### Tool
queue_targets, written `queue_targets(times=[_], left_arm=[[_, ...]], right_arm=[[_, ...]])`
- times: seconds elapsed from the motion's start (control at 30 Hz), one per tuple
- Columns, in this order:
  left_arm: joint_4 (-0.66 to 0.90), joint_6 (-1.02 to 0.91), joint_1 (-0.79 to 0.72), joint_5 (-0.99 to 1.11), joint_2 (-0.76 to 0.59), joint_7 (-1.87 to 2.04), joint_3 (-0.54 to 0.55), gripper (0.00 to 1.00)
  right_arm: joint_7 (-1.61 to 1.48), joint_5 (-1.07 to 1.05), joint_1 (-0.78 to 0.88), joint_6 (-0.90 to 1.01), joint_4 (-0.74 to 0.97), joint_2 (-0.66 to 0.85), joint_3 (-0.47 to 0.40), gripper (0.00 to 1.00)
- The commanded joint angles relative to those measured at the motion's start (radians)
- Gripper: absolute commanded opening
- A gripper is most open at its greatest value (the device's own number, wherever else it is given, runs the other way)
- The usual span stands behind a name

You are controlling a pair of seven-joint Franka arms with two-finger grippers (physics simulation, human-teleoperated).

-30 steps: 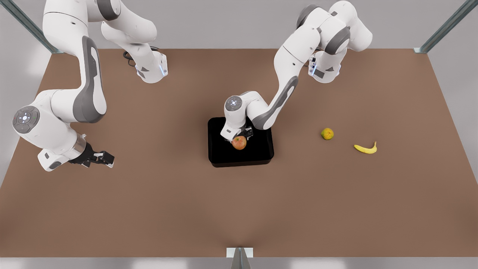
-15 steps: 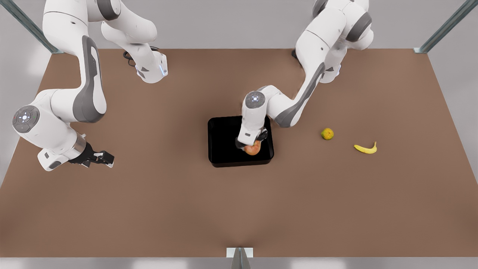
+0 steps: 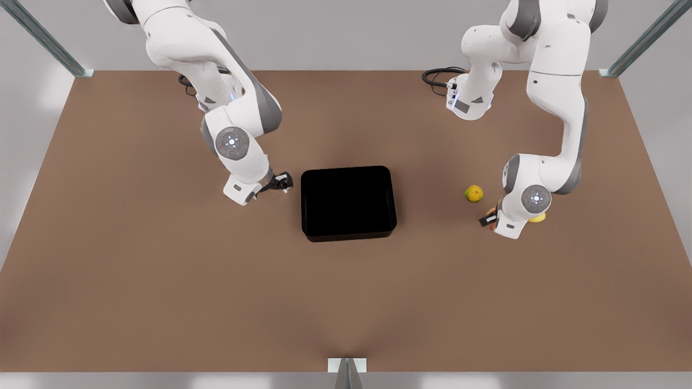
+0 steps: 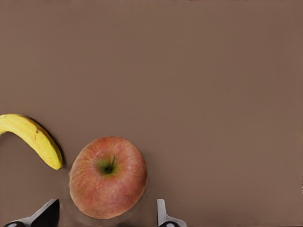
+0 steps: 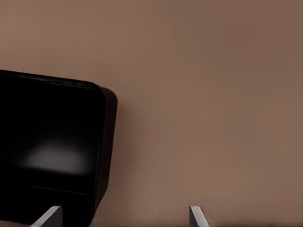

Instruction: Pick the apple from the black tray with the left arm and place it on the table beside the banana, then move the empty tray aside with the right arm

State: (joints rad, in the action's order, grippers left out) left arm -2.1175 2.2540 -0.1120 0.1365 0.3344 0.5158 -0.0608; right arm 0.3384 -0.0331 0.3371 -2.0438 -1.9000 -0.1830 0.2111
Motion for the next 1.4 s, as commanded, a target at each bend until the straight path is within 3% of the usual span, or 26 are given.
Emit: queue_targets(times=[0.0, 0.07, 0.1, 0.17, 0.33, 0.53, 0.93, 1.03, 1.13, 1.23, 1.37], left_arm=[[-0.001, 0.113, -0.001, 0.002, 0.000, -0.709, -0.004, 1.00], [0.014, 0.099, -0.003, -0.005, -0.014, -0.654, -0.002, 1.00], [0.163, -0.106, -0.003, -0.027, -0.086, -0.591, 0.004, 1.00], [0.597, -0.617, -0.011, -0.117, -0.077, -0.622, 0.006, 1.00], [0.587, -0.560, -0.014, -0.115, -0.094, -0.701, 0.007, 1.00], [0.588, -0.564, -0.017, -0.115, -0.094, -0.692, 0.007, 1.00], [0.590, -0.559, -0.015, -0.106, -0.089, -0.695, 0.006, 1.00], [0.591, -0.559, -0.015, -0.106, -0.089, -0.695, 0.004, 1.00], [0.591, -0.559, -0.015, -0.106, -0.089, -0.695, 0.004, 1.00], [0.590, -0.559, -0.015, -0.106, -0.089, -0.694, 0.004, 1.00], [0.590, -0.559, -0.015, -0.106, -0.089, -0.694, 0.004, 1.00]], right_arm=[[0.502, 0.001, -0.006, -0.366, -0.067, 0.022, 0.019, 1.00], [0.510, 0.002, -0.006, -0.435, -0.111, 0.028, 0.025, 1.00], [0.525, 0.004, -0.006, -0.438, -0.111, 0.022, 0.027, 1.00], [0.542, 0.005, -0.006, -0.450, -0.111, -0.001, 0.044, 1.00], [0.542, 0.007, -0.006, -0.458, -0.128, -0.046, 0.108, 1.00], [0.544, 0.116, -0.015, -0.504, -0.125, -0.194, 0.108, 1.00], [0.544, 0.153, -0.012, -0.504, -0.142, -0.299, 0.120, 0.99], [0.544, 0.153, -0.017, -0.504, -0.137, -0.314, 0.119, 0.87], [0.544, 0.153, -0.018, -0.503, -0.136, -0.313, 0.117, 0.57], [0.551, 0.144, -0.018, -0.498, -0.131, -0.309, 0.117, 0.33], [0.556, 0.142, -0.018, -0.495, -0.128, -0.308, 0.116, 0.19]])
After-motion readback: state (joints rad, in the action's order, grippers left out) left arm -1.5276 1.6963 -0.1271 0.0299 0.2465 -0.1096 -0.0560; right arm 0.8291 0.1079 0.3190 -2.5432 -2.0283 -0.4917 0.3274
